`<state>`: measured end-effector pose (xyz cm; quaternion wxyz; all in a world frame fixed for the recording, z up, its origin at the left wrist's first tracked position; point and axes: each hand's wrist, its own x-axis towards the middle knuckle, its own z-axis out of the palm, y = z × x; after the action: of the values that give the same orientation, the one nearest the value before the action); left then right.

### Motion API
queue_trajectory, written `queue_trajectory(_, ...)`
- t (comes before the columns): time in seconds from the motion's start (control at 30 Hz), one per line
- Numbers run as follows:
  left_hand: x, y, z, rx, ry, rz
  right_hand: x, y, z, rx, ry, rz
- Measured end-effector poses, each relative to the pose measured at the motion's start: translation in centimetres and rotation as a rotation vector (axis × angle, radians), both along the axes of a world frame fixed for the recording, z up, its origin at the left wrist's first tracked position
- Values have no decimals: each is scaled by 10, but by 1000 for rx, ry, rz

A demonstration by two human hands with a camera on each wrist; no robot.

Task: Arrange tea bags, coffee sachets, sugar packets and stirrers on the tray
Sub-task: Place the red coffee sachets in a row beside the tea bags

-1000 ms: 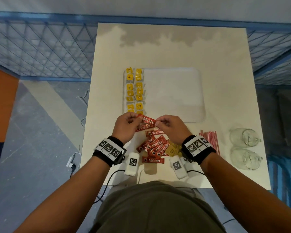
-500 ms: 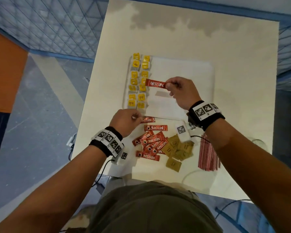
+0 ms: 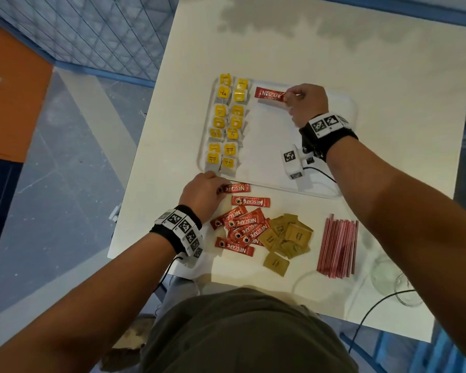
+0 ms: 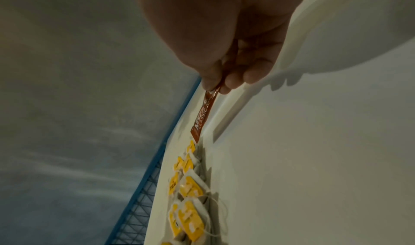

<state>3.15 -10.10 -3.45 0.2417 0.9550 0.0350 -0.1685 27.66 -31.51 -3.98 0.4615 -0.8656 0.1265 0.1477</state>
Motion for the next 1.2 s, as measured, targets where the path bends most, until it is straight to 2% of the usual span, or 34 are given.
queue_trajectory(0.27,8,2,-1,6,116,17,14,12,-4,-174,-51,67)
queue_trajectory(0.4,7,1,-1,25,119,27,19,11,-10,-218,-51,104)
queue_trajectory(0.67,1,4,-3,-59,62,73,27,14,-14,-270,-68,154)
queue_trajectory(0.8,6,6,-3,-25,104,52,29,16,-14,-307,-62,151)
queue_trajectory(1.03,2,6,-4,2,75,16,26,16,-5,-313,-80,153)
queue_trajectory(1.2,0,7,-1,-14,49,17,2,25,4,-229,-122,170)
